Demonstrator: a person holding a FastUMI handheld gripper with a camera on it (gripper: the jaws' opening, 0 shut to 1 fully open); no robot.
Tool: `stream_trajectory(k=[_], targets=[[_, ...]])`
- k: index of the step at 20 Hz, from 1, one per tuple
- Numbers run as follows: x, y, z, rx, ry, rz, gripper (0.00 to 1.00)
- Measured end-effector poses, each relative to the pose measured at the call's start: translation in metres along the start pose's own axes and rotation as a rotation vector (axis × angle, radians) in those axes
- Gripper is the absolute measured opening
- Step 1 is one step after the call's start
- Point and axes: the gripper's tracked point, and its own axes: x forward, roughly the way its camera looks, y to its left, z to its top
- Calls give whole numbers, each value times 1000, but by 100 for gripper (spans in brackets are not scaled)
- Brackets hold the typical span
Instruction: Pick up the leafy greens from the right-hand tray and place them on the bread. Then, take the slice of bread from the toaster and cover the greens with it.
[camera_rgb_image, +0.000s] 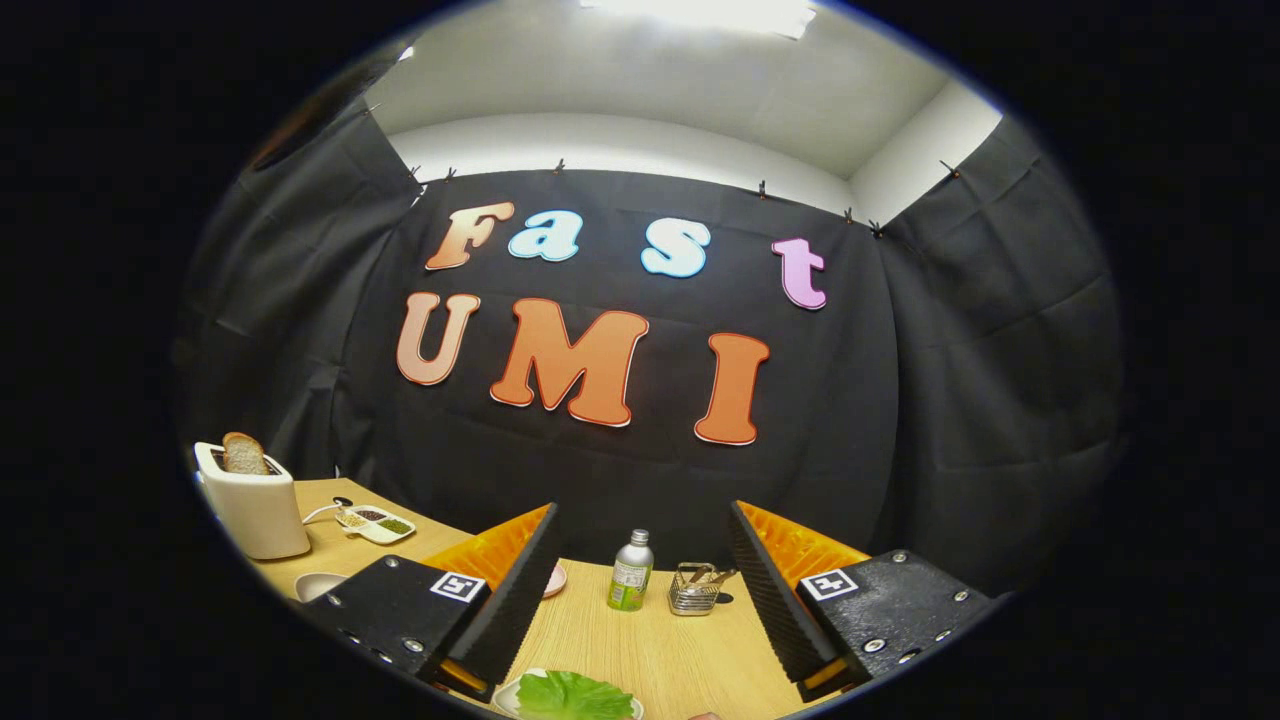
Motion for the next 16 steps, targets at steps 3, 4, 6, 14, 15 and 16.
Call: stream_trajectory(k=[3,4,6,14,15,16], targets=[[8,4,-18,32,74,21,99],[11,4,-25,28,99,22,99],[17,4,-40,7,158,26,99],[27,18,-98,30,440,91,99],[27,22,-108,56,490,105,99],[25,26,-118,87,539,119,99]])
